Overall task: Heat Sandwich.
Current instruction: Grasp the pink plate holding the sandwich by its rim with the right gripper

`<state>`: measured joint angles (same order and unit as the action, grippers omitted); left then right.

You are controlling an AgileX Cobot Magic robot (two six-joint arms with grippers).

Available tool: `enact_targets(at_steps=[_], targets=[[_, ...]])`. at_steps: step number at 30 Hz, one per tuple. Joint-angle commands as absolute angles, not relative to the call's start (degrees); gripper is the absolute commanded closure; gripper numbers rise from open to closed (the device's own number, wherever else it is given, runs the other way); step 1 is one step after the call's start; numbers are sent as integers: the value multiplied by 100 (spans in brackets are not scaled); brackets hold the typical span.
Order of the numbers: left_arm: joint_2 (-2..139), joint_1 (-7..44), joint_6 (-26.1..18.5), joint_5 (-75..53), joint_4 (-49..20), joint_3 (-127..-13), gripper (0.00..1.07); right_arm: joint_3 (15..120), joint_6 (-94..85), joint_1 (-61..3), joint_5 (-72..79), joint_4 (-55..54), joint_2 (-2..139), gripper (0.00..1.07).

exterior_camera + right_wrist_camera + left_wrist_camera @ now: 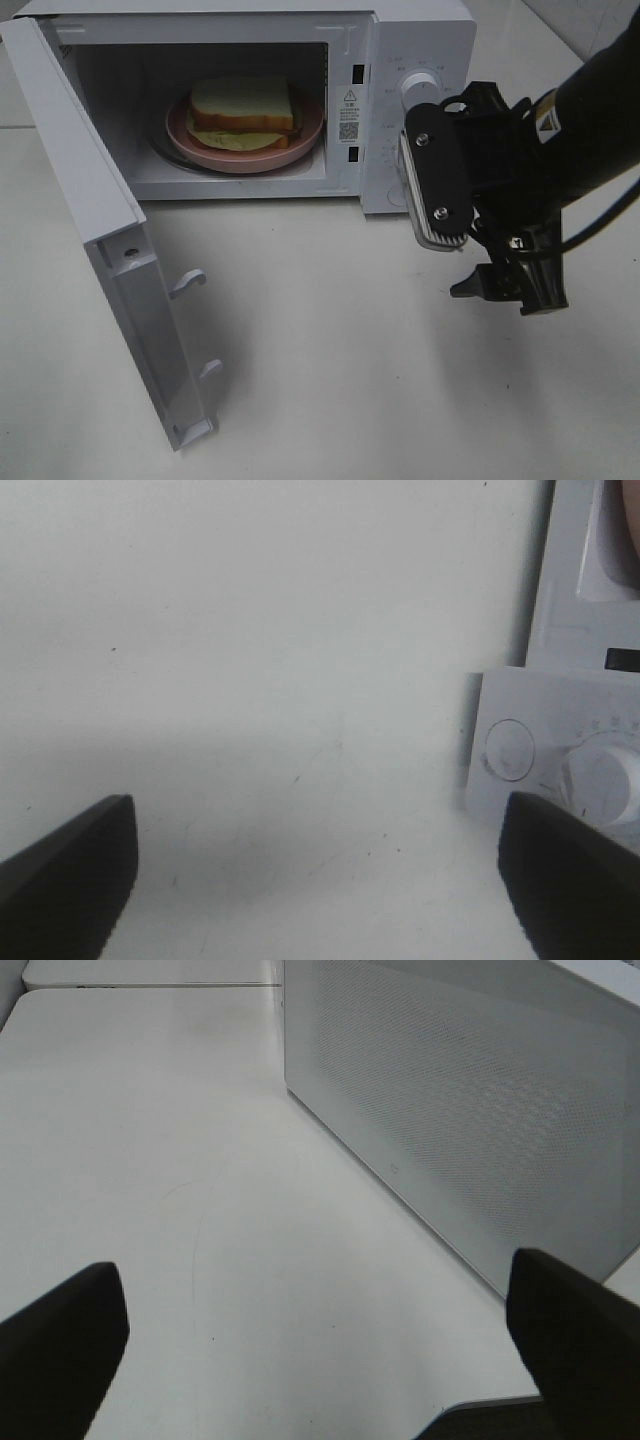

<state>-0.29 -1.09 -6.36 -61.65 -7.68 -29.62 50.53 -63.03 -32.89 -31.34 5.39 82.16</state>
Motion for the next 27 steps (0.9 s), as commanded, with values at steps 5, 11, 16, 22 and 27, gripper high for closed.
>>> enact_targets(at_steps=[5,11,16,22,27], targets=[[-57,-132,-602,-6136,-808,-2956,10,5667,-6371,-3289,-2945,539,8801,16],[-57,-132,-602,-6136,-808,-2956,10,6182,-6520,-3289,-2945,539,9288,17],[-57,-132,-602,-6136,-808,-2956,10,6600,-6526,-3380,-2882,607,9626,18],[-57,-132,-602,-6136,-808,-2956,10,7116,-6566,-3489,-2802,751,10073,20],[-57,-132,-602,-6136,-808,-2956,10,7529,-6979,-3507,-2739,710,10456,20]])
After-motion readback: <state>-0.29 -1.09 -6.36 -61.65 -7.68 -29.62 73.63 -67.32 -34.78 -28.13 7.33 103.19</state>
